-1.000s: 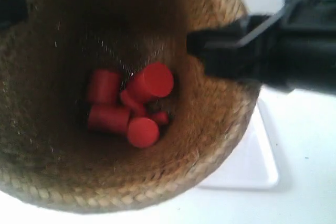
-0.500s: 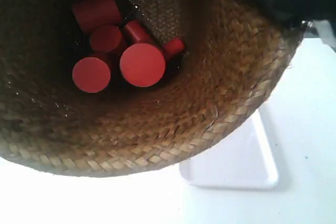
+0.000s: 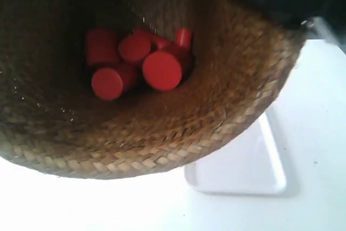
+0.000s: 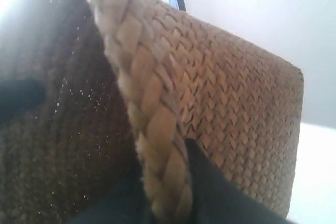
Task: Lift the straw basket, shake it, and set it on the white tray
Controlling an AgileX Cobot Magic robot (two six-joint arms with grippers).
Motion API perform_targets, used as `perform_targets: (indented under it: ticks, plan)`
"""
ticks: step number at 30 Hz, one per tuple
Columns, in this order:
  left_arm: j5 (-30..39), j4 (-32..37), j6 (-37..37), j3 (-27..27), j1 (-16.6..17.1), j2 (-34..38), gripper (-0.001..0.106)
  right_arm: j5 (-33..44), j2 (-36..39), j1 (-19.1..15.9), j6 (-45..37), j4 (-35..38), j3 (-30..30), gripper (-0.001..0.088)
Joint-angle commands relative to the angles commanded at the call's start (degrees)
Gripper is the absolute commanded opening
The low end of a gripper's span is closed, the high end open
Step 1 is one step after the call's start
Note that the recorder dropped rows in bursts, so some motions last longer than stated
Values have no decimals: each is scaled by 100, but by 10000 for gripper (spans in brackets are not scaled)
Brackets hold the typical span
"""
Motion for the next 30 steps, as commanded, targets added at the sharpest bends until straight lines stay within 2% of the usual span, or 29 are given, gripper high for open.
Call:
perform_targets:
  ticks: [1,3,6,8,11,13,16,19,21,23,25,27,30]
  plan:
    - [-89,-1,-15,113,0,109,0,27,214,-41,16,0,76,0]
    - [-42,-11,-175,19,0,103,0,200,310,-52,407,186,-57,0]
    - [205,-33,-175,-490,0,-212,0,162,-181,69,497,187,-369,0]
    - [205,-12,-159,-590,0,-344,0,79,-421,98,484,150,-386,0]
    - [16,-1,-97,-124,0,-122,0,-113,-4,-39,317,-181,26,0]
    - [-285,63,-122,83,0,95,0,88,377,-181,459,-125,11,0]
    - [-9,43,-255,-386,13,-146,0,745,14,-112,644,59,-525,0]
    - [-24,78,-255,-730,13,-356,0,610,-369,44,620,-73,-684,0]
    - [-96,77,-244,-475,13,-175,0,255,-140,-16,649,-460,-368,0]
    - [-217,55,-244,-104,13,183,0,175,374,-111,637,-471,-145,0]
    - [33,90,-431,-130,13,275,0,528,490,-117,750,-286,-391,0]
    - [345,79,-445,-503,13,23,0,791,119,5,766,-60,-835,0]
    - [258,261,-378,-834,13,-289,0,759,-330,139,726,-242,-1131,0]
